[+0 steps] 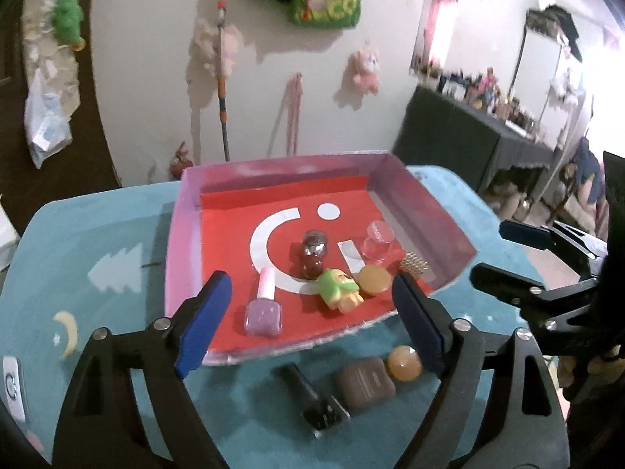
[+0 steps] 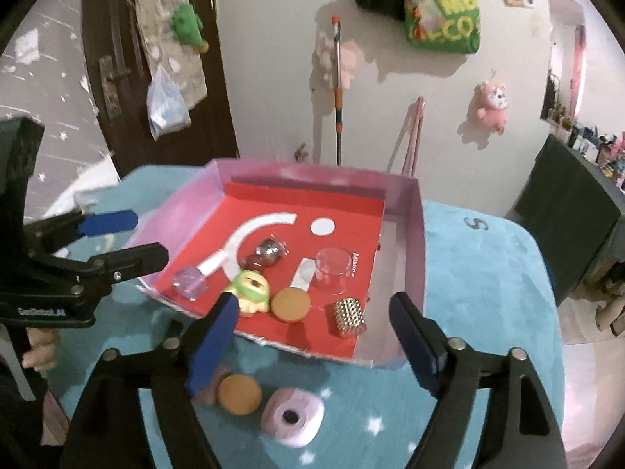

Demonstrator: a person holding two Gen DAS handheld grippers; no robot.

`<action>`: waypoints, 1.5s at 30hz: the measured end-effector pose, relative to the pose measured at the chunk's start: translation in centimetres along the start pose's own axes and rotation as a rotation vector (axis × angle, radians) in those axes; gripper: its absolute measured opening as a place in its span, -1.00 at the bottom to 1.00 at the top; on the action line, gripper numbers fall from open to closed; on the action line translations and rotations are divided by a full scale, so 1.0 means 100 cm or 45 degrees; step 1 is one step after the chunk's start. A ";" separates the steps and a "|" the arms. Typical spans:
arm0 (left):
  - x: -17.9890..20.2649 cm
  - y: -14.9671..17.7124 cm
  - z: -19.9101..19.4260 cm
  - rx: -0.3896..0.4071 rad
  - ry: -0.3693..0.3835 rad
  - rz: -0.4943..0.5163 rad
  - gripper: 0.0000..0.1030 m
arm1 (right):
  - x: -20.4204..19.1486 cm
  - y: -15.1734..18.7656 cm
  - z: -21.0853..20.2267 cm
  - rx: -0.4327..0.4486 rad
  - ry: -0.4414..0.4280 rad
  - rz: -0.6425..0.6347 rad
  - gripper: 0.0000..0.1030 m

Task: Organize rigid objects
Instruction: 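Lift both tools out of the box back over the table, then move the left tool toward the black nail polish while the right approaches the white compact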

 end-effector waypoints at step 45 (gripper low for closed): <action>0.013 0.183 -0.027 0.096 -0.250 -0.141 0.88 | -0.024 0.177 -0.020 0.075 0.103 0.217 1.00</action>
Point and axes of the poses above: each gripper's, at about its wrist camera, not at the fingertips, and z roughly the way its jaws point, x to its right, y to its underside, the point moved 5 cm from there along z, roughly the way its jaws point, and after that the axes turned 6 degrees about -x, right-handed, at the moved point
